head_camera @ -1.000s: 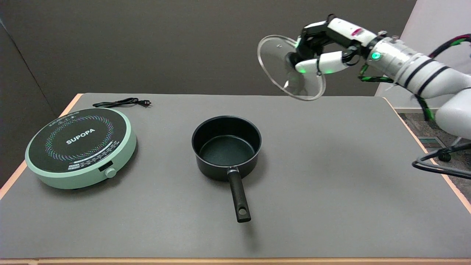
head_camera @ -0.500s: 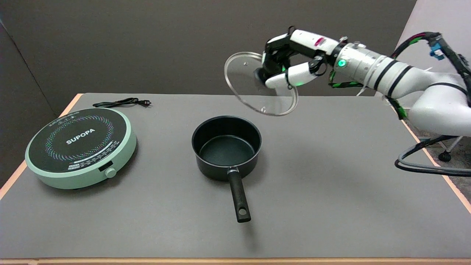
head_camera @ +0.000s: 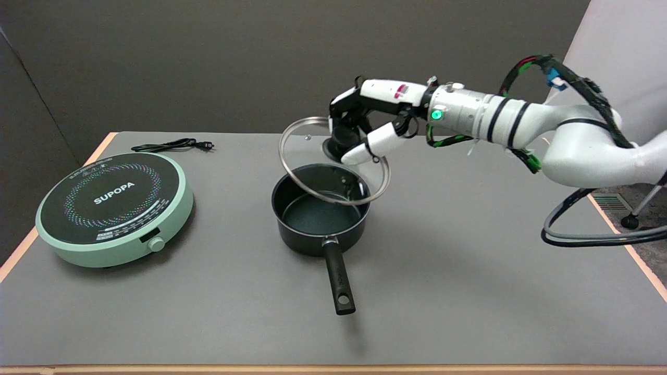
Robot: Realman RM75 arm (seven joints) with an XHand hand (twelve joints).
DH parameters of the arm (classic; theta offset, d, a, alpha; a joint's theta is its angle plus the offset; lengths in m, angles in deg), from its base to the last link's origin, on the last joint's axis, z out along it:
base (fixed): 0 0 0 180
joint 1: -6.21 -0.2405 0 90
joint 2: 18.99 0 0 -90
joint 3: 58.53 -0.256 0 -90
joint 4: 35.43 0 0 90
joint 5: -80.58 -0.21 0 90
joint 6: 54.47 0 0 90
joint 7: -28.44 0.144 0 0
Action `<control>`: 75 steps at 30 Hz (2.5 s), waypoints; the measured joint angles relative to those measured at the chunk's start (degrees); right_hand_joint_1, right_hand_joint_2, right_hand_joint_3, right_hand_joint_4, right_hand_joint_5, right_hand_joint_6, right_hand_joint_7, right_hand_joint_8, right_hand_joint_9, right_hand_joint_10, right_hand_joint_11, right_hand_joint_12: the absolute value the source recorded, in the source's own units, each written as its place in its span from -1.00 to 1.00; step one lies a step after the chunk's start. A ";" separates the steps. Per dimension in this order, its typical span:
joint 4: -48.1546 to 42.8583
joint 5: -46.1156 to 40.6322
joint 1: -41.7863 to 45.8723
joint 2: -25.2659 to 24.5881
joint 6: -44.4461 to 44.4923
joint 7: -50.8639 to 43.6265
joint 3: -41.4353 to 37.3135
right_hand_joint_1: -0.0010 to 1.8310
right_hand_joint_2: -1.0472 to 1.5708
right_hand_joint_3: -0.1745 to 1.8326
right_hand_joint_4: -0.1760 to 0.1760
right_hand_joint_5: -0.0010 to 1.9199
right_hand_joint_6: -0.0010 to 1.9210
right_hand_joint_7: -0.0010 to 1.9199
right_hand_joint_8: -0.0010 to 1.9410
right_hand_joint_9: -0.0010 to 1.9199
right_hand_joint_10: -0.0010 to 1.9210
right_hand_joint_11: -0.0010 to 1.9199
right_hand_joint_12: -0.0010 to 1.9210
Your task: Place the pot lid onto the pot.
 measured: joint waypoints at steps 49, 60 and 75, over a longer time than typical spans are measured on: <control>-10.82 -0.21 -26.18 -15.91 -2.41 2.35 35.49 0.32 0.58 -0.53 -0.21 -0.19 0.35 0.05 0.11 -0.06 0.78 -0.32 0.52; -12.61 -0.25 -26.08 -18.12 -2.41 2.40 36.14 0.32 0.58 -0.53 -0.21 -0.19 0.35 0.05 0.11 -0.06 0.78 -0.31 0.52; -14.47 -0.35 -25.27 -20.13 -2.40 2.41 36.32 0.32 0.58 -0.53 -0.21 -0.19 0.35 0.05 0.11 -0.06 0.79 -0.31 0.52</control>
